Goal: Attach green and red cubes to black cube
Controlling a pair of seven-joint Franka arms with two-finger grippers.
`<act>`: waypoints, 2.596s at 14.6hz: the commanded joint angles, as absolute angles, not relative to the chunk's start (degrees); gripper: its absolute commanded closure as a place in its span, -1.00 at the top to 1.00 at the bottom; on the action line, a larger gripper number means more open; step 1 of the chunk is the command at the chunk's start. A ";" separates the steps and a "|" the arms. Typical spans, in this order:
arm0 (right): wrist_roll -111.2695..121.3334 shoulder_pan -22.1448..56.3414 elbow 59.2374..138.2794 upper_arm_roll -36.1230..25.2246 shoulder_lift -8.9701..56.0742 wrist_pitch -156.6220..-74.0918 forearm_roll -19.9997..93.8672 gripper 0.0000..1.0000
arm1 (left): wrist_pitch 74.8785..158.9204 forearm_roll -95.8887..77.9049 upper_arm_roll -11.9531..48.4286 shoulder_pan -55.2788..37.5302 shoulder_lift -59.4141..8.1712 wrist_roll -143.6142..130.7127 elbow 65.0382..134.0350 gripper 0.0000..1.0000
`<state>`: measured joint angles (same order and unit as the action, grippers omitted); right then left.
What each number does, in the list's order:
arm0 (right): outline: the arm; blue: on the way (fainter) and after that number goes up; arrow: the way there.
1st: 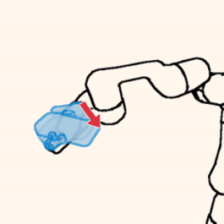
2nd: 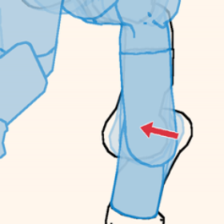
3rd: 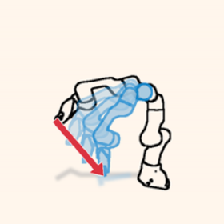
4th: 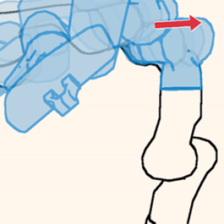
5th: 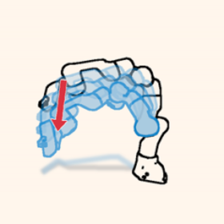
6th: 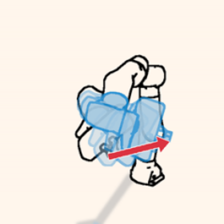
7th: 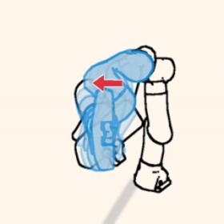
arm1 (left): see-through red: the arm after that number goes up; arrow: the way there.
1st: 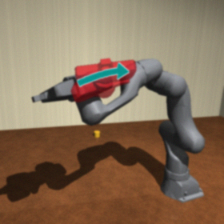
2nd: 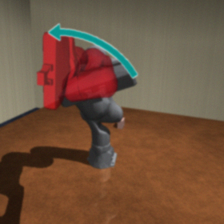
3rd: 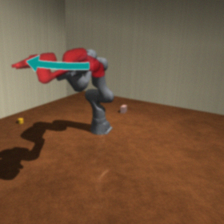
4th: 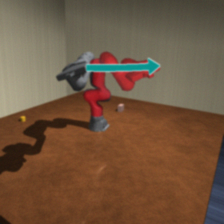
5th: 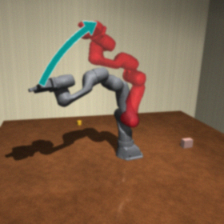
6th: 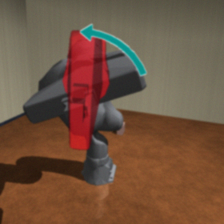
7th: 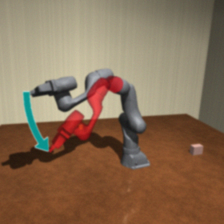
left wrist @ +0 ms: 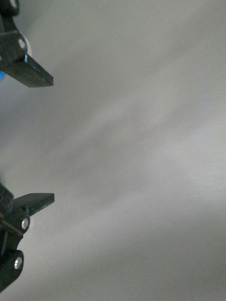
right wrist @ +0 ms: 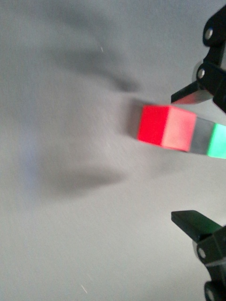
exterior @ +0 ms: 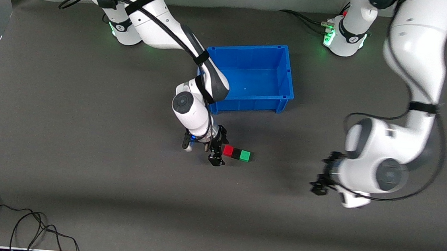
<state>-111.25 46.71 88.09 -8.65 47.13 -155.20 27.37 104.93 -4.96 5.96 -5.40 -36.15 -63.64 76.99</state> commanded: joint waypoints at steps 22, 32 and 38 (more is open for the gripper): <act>-28.16 31.86 85.60 -25.79 9.78 -96.07 2.22 1.00 | 97.74 2.20 5.98 6.86 0.88 3.44 99.49 1.00; 3.32 1.69 89.82 -5.20 2.64 -96.07 -2.55 1.00 | 97.65 1.58 6.15 6.59 0.09 2.72 98.70 1.00; 4.49 0.79 89.56 -4.48 1.76 -91.41 -1.76 1.00 | 97.65 1.58 6.15 6.68 -1.41 2.64 97.21 1.00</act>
<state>4.02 1.13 88.10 -5.24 3.60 -92.36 -1.99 97.34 1.37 6.25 6.74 -1.06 3.14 97.78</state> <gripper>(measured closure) 0.000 0.000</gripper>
